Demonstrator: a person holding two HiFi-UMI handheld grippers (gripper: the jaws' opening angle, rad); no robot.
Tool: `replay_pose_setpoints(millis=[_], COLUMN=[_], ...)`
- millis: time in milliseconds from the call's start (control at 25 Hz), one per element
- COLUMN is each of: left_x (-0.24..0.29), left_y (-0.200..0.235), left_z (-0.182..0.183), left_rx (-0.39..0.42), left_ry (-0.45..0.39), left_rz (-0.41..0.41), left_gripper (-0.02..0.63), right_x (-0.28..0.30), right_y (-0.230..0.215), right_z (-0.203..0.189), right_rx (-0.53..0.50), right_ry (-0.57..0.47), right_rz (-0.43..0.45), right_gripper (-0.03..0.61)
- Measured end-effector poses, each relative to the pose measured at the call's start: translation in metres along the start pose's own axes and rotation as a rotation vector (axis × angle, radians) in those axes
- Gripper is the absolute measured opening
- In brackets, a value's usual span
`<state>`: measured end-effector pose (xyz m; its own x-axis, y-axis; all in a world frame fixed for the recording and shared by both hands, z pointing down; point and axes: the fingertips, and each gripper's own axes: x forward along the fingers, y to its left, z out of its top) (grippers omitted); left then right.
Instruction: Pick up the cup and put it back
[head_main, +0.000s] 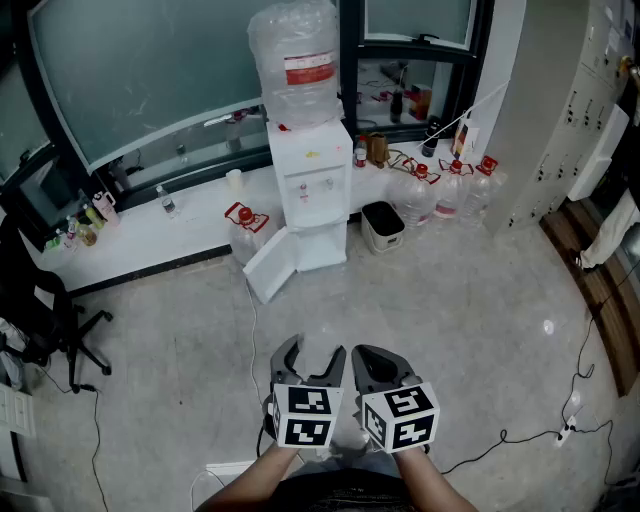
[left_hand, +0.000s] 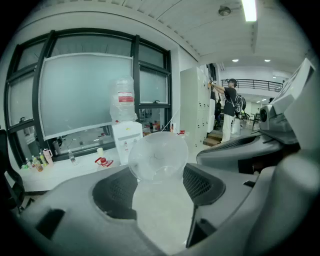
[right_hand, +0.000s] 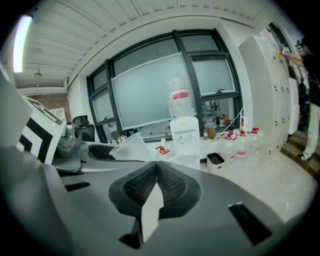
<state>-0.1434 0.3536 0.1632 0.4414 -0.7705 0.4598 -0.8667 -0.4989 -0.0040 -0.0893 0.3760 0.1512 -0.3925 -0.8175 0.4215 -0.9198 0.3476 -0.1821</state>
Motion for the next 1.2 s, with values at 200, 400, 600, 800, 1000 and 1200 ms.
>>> replay_pose_setpoints(millis=[200, 400, 600, 800, 1000, 1200], left_x=[-0.006, -0.009, -0.009, -0.002, 0.012, 0.037], left_y=[0.009, 0.020, 0.026, 0.032, 0.034, 0.039], left_z=[-0.004, -0.006, -0.008, -0.003, 0.003, 0.014], left_rx=[-0.009, -0.011, -0.012, -0.007, 0.013, 0.023], left_ry=[-0.001, -0.007, -0.014, -0.018, -0.014, -0.003], left_rz=[-0.007, -0.012, -0.018, -0.017, -0.013, 0.000], left_gripper=[0.290, 0.290, 0.290, 0.290, 0.290, 0.290], right_x=[0.003, 0.009, 0.015, 0.024, 0.036, 0.057], right_y=[0.011, 0.020, 0.027, 0.026, 0.015, -0.004], right_z=[-0.001, -0.002, -0.001, 0.008, 0.014, 0.025], right_rx=[0.009, 0.007, 0.003, -0.006, -0.002, 0.007], right_ry=[-0.002, 0.002, -0.004, -0.015, -0.022, -0.019], right_rz=[-0.005, -0.015, -0.015, -0.009, -0.001, 0.017], right_gripper=[0.021, 0.021, 0.021, 0.021, 0.021, 0.021])
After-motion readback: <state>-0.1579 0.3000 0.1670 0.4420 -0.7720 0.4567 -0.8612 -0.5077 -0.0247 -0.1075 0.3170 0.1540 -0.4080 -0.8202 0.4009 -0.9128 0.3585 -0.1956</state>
